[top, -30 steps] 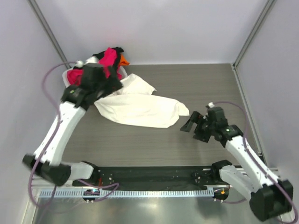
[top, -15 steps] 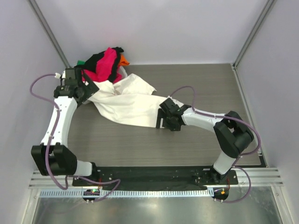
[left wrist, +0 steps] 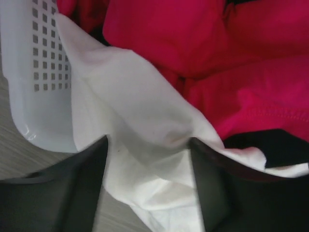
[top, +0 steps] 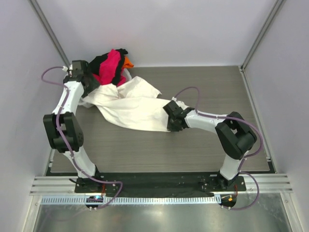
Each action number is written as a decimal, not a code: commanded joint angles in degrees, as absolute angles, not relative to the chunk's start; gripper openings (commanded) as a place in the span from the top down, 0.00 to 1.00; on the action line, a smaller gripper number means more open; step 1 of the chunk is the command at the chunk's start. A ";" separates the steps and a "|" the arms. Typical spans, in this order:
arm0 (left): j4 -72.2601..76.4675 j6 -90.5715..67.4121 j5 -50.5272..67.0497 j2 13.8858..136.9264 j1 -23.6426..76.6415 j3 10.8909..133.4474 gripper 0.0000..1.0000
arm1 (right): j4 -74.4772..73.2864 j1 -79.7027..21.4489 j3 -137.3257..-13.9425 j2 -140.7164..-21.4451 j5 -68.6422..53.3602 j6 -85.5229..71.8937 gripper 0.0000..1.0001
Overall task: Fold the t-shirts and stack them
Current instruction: Move the tshirt to the center of the board
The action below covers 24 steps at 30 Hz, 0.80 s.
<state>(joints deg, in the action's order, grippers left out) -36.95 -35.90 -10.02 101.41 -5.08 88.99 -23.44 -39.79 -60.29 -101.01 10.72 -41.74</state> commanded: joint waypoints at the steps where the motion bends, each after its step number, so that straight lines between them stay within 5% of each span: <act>1: -33.66 -34.89 -9.23 104.32 -5.62 93.60 0.34 | -23.55 -39.90 -59.85 -104.41 12.48 -40.78 0.86; 4: -35.06 -36.03 -9.58 105.21 -5.62 97.11 0.89 | -23.64 -39.38 -59.94 -104.24 12.75 -40.17 0.99; 6: -35.77 -37.44 -9.84 102.85 -5.63 99.65 0.99 | -24.08 -38.59 -59.85 -103.19 12.83 -39.82 0.99; 18: -49.99 -46.05 -3.70 92.90 -5.27 124.09 1.00 | -42.77 -13.46 -72.58 -76.49 12.39 -33.14 0.99; 24: -51.15 -53.34 4.56 84.75 -4.66 116.67 0.90 | -52.02 -4.24 -79.19 -71.20 13.44 -31.29 0.99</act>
